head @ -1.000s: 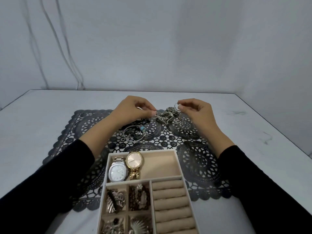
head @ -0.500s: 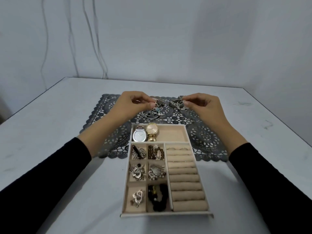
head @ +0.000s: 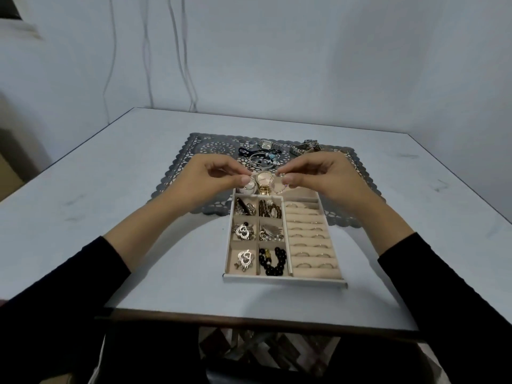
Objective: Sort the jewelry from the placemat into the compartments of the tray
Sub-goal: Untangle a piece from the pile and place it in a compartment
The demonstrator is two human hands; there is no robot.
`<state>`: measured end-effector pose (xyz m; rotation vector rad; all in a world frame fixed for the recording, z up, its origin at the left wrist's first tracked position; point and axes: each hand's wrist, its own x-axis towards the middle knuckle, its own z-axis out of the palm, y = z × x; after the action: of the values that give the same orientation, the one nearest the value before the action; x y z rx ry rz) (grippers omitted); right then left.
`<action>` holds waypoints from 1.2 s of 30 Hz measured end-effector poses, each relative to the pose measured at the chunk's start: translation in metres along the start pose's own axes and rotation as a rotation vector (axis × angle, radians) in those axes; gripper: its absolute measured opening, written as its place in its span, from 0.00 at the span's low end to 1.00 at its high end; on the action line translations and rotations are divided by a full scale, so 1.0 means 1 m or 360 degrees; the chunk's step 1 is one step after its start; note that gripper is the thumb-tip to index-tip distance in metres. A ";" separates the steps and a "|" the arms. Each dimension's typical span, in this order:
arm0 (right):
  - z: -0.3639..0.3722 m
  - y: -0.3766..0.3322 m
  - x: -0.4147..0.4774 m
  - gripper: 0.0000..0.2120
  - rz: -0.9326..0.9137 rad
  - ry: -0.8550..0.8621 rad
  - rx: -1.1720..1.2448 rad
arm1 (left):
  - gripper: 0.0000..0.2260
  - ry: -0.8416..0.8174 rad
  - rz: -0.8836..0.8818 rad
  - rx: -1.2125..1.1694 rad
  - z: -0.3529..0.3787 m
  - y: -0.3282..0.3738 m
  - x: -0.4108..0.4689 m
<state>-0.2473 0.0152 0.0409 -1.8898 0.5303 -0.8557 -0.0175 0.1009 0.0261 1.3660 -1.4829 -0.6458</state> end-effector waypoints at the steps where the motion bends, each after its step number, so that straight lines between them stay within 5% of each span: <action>1: 0.003 -0.003 -0.003 0.10 0.0015 -0.0059 -0.0004 | 0.06 0.0016 -0.0014 -0.0015 -0.001 0.000 -0.004; 12: 0.020 -0.011 -0.016 0.09 0.0159 -0.0590 -0.0246 | 0.04 0.0045 -0.0102 -0.0111 -0.007 0.002 -0.033; 36: 0.030 -0.007 -0.019 0.07 -0.0121 -0.0492 -0.1050 | 0.04 0.0017 -0.0112 -0.0018 -0.004 -0.003 -0.035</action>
<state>-0.2372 0.0484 0.0321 -2.5998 0.5950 -0.4374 -0.0163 0.1340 0.0142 1.4162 -1.4259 -0.6898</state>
